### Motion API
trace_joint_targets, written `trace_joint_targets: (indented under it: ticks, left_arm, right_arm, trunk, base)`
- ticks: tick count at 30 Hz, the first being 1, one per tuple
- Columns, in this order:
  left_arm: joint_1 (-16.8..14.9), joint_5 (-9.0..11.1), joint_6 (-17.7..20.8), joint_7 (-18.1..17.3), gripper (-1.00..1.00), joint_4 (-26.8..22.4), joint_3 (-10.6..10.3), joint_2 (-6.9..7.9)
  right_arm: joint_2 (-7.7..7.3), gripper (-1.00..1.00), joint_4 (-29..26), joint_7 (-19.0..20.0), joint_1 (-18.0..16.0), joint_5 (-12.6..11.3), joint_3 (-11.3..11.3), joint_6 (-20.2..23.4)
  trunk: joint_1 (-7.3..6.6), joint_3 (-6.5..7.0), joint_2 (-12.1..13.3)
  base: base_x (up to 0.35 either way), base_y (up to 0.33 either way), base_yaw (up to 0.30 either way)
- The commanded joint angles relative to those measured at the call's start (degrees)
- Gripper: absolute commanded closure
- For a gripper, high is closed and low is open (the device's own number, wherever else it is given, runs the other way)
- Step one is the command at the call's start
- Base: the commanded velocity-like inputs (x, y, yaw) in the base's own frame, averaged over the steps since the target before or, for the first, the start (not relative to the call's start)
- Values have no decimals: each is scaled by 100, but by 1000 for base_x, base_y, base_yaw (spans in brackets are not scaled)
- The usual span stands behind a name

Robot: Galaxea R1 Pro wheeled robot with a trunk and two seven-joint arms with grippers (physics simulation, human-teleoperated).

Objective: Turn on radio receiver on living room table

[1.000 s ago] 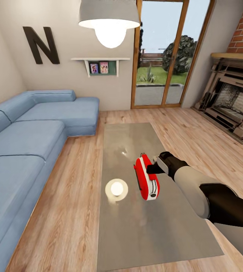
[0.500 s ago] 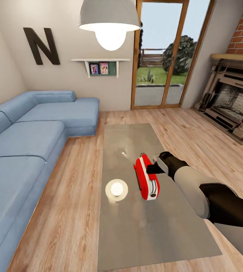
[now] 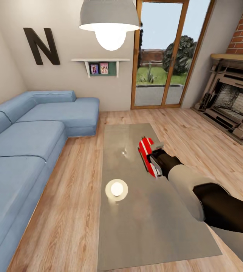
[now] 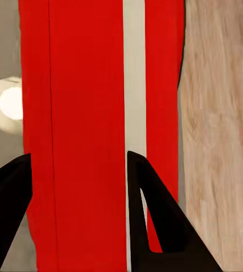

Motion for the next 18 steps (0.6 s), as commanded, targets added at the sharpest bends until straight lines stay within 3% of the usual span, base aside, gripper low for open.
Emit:
trace_joint_targets:
  ticks: [1, 4, 6, 7, 10, 18]
  left_arm:
    - [1, 0, 1, 0, -100, -1, 1, 0]
    - [1, -3, 4, 0, -100, -1, 1, 0]
    - [1, -6, 4, 0, -100, -1, 1, 0]
    - [1, -7, 4, 0, -100, -1, 1, 1]
    - [1, -8, 4, 0, -100, -1, 0, -2]
    - [1, -8, 4, 0, -100, -1, -2, -8]
  right_arm:
    - [35, 100, -1, -103, 0, 68, 59, -40]
    - [220, 100, 1, -714, 2, 231, 469, -413]
    - [331, 100, 12, -1386, 14, 376, 897, -720]
    - [352, 100, 18, -1860, 36, 423, 1143, -813]
    - [352, 100, 24, -2571, 116, 460, 1594, -887]
    - [352, 100, 26, -3518, 423, 492, 2860, -1026]
  trunk:
    - [0, 0, 0]
    - [0, 0, 0]
    - [0, 0, 0]
    - [0, 0, 0]
    - [0, 0, 0]
    - [0, 0, 0]
  base:
    - [0, 0, 0]
    - [0, 0, 0]
    - [0, 0, 0]
    - [0, 0, 0]
    - [0, 0, 0]
    - [0, 0, 0]
